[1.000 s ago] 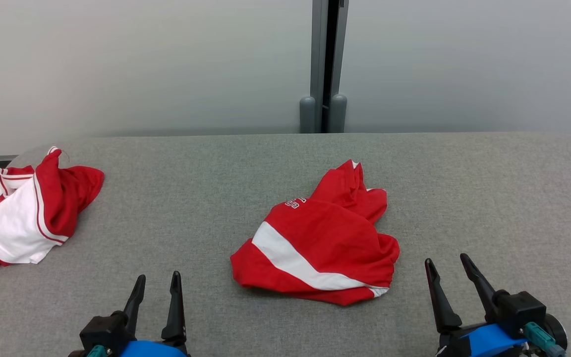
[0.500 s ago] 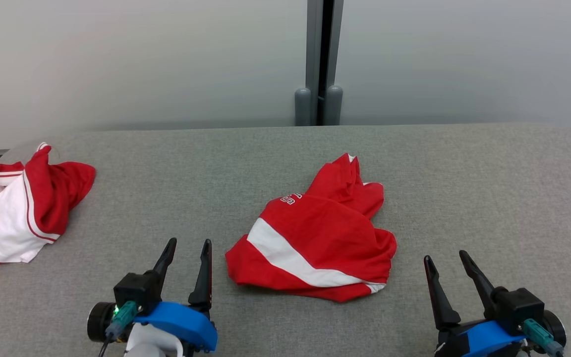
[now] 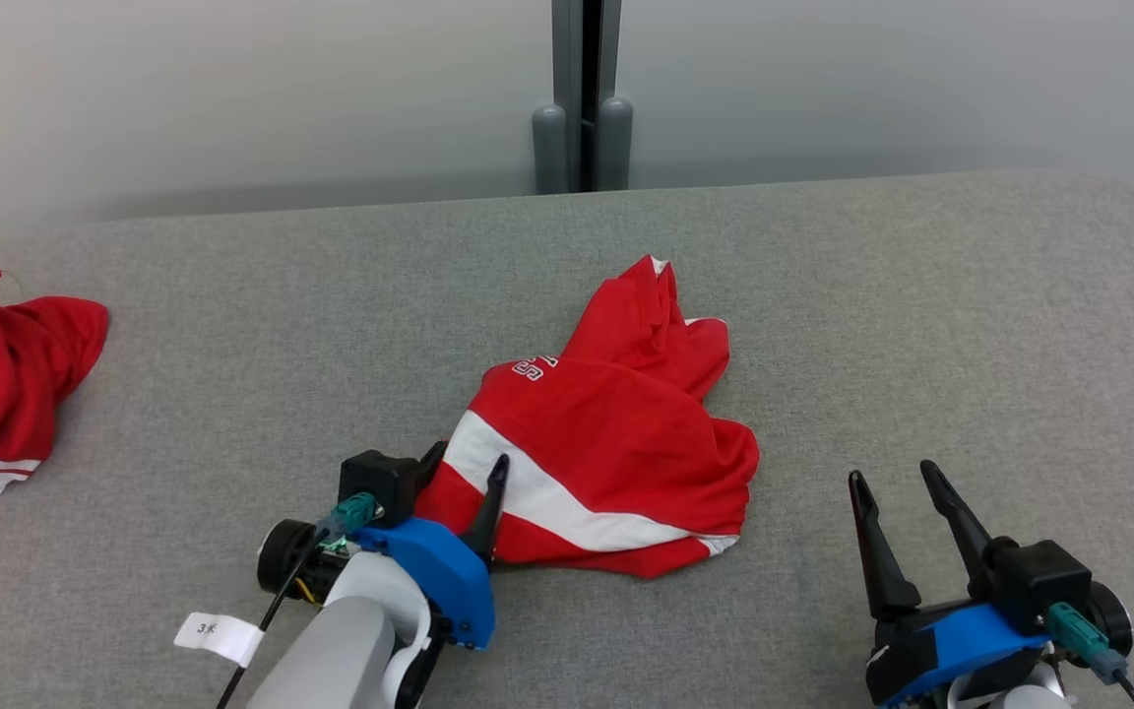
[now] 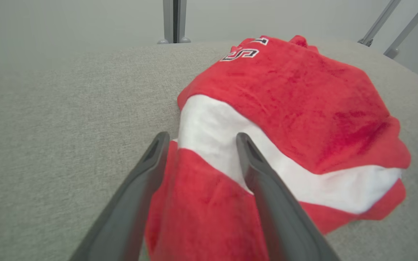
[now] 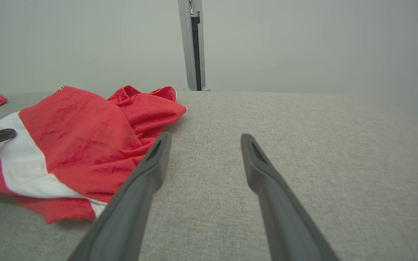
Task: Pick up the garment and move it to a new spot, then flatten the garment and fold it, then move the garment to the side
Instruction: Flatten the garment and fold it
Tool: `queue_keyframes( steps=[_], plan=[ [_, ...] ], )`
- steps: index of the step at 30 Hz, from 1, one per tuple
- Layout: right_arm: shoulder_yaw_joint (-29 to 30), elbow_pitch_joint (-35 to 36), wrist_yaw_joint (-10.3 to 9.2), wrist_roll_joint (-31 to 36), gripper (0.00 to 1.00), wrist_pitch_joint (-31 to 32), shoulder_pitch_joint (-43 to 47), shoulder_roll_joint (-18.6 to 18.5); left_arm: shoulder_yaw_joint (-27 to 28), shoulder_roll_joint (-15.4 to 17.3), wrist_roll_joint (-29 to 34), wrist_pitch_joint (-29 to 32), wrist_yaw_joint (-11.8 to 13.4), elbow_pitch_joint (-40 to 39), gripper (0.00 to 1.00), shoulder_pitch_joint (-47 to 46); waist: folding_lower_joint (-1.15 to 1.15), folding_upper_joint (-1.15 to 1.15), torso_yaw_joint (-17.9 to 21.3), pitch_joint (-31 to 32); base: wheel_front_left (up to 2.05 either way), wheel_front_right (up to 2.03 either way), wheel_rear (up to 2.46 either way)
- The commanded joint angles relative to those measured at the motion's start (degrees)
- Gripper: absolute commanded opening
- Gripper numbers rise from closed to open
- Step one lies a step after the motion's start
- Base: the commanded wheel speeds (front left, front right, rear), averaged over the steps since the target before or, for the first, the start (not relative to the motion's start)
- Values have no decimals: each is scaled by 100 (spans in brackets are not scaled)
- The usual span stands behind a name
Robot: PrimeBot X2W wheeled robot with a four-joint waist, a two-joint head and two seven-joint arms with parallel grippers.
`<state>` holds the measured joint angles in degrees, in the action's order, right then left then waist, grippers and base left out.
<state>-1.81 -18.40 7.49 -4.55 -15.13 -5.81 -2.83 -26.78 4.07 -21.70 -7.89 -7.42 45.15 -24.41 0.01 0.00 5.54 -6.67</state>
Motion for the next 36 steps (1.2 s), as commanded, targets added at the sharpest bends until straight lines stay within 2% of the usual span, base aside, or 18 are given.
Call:
queue_keyframes(
  steps=[1, 3, 7, 8, 9, 10, 13, 18, 22, 25, 28, 33, 34, 35, 36],
  plan=[
    [30, 22, 1, 52, 100, -4, -74, -11, -112, -8, -171, 6, -7, 5, 100, -103, -1, 0, -8, -30, 0, 0, 0],
    [54, 22, 1, 65, 100, -4, -91, -10, -341, -11, -435, 75, -7, 40, 100, -181, -1, 0, -10, -69, 0, 0, 0],
    [22, -2, 1, 46, 100, -4, -112, -11, -664, 128, -578, 141, -6, 312, 100, -367, -1, 0, 23, -110, 0, 0, 0],
    [14, 2, 1, 33, 100, -4, -127, -11, -691, 107, -640, 113, -6, 371, 67, -403, -1, 0, 30, -116, 0, 0, 0],
    [12, 10, 1, 22, 100, -4, -140, -11, -709, 93, -691, 65, -6, 409, 22, -440, -1, 0, 34, -123, 0, 0, 0],
    [17, 17, 1, 19, 100, -4, -148, -11, -716, 90, -723, -9, -6, 432, 0, -488, -1, 0, 33, -130, 0, 0, 0],
    [50, 32, 1, 40, 100, -4, -150, -11, -639, 111, -733, -306, 44, 555, 0, -606, -1, 0, 14, -139, 0, 0, 0],
    [125, 20, 1, 77, 100, -4, -96, -11, -632, 227, -453, -640, 462, 566, 0, -812, -1, 0, -62, -114, 0, 0, 0],
    [109, 14, 1, 52, 100, -4, -76, -11, -914, 323, -3, -704, 693, 453, 0, -801, -1, 0, -132, -87, 0, 0, 0],
    [96, 1, 1, 30, 100, -4, -62, -11, -1241, 232, 284, -722, 688, 349, 0, -632, -1, 0, -167, -78, 0, 0, 0],
    [76, -16, 1, 20, 100, -4, -75, -11, -1530, 84, 412, -724, 571, 315, 0, -492, -1, 0, -161, -87, 0, 0, 0],
    [76, -41, 1, 3, 100, -4, -147, -11, -2022, -88, 416, -659, 444, 431, 0, -288, -1, 0, -55, -125, 0, 0, 0],
    [95, -39, 1, 5, 100, -4, -154, -11, -2188, -109, 373, -641, 397, 443, 7, -258, -1, 0, -23, -141, 0, 0, 0],
    [100, -41, 1, 6, 100, -4, -154, -11, -2265, -117, 279, -638, 381, 358, 36, -228, -1, 0, -9, -146, 0, 0, 0],
    [108, -43, 1, 7, 100, -4, -154, -11, -2339, -121, 188, -633, 356, 272, 75, -198, -1, 0, 0, -149, 0, 0, 0]
  ],
)
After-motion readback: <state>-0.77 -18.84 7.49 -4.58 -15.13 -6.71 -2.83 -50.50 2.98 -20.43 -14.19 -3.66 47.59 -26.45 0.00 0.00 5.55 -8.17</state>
